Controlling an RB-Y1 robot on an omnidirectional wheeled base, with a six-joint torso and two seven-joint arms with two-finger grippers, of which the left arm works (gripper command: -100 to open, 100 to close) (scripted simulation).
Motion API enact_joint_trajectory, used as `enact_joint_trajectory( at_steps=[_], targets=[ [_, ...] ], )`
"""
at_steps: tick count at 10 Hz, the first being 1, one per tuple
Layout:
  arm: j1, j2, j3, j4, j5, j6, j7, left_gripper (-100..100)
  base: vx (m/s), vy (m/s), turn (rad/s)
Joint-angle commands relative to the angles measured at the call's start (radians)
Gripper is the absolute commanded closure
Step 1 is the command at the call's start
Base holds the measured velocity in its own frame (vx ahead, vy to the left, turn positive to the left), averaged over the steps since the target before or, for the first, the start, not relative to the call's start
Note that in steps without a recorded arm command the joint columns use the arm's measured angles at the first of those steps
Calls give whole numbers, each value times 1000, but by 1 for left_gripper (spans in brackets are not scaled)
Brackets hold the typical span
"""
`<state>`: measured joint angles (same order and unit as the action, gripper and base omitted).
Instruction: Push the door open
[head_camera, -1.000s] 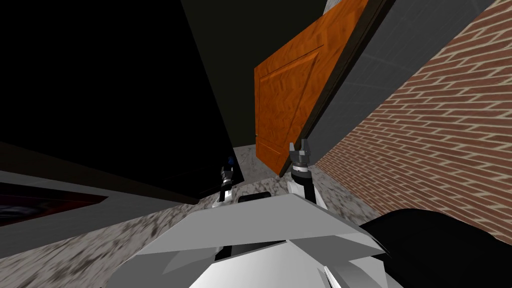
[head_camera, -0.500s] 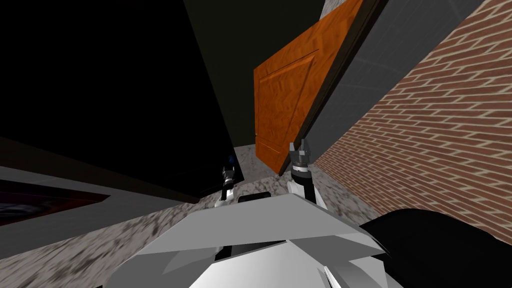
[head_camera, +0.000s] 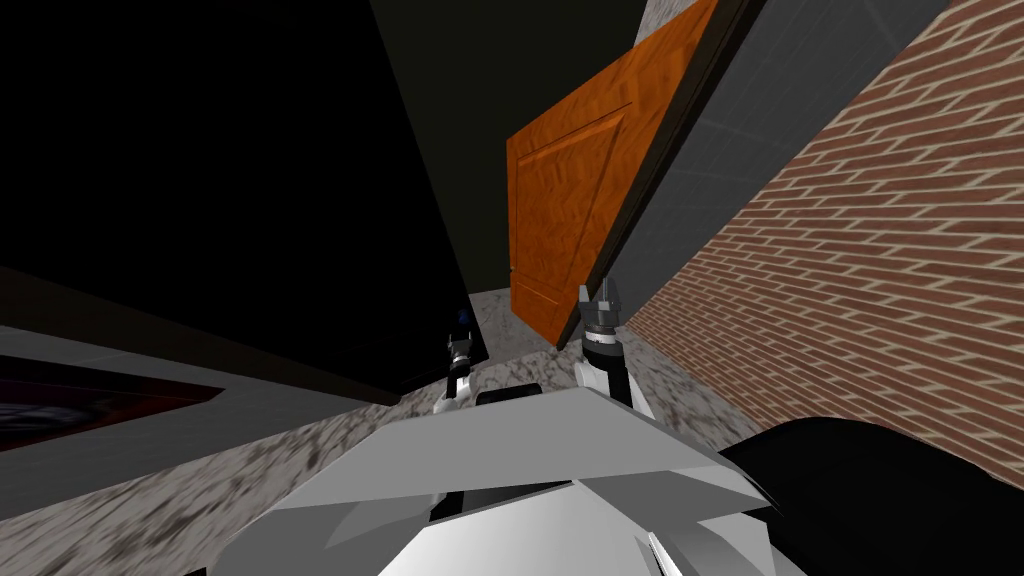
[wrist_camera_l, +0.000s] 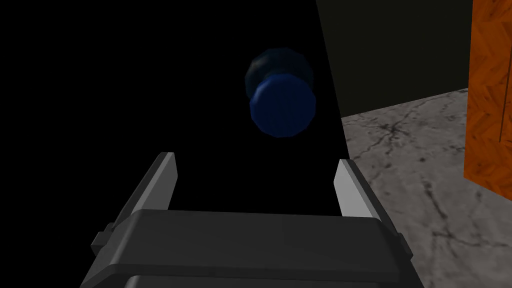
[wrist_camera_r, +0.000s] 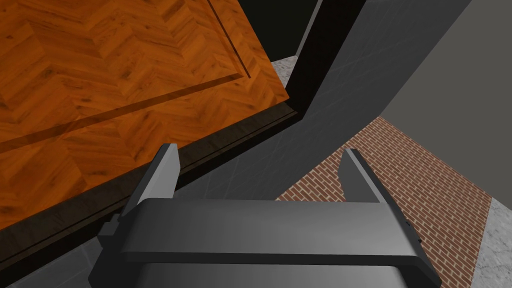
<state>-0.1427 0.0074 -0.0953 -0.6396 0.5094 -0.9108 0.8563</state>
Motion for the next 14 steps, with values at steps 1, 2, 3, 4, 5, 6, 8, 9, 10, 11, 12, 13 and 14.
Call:
enact_joint_trajectory(
  at_steps=[1,2,3,4,5,6,8,9,10,11,12,13,14],
  targets=[
    [-5,-2,-7,7,12,-1,32,-100,-41,11,-12],
    [-12,-8,-17,14,32,-2,69,-100,-32,6,-13],
    [-17,-12,-26,20,49,-2,95,-100,-42,6,-24],
    [-17,-12,-26,20,49,-2,101,-100,-31,7,-9],
    [-22,-17,-34,26,65,-3,132,-100,-26,11,-12],
    [-27,-22,-42,32,81,-3,163,-100,-38,14,-22],
    [-35,-30,-55,40,105,-4,212,-100,-43,13,-16],
    [-38,-34,-61,44,116,-4,234,-100,-38,10,-14],
    [-41,-37,-65,47,124,-4,252,-100,-31,8,-12],
    [-45,-41,-71,51,135,-4,275,-100,-28,8,-13],
    [-46,-39,-68,56,129,-8,261,-100,-13,4,-4],
    [-47,-11,-67,57,131,-8,268,-100,93,21,-23],
    [-48,3,-66,58,132,-8,269,-100,157,23,-24]
  ],
)
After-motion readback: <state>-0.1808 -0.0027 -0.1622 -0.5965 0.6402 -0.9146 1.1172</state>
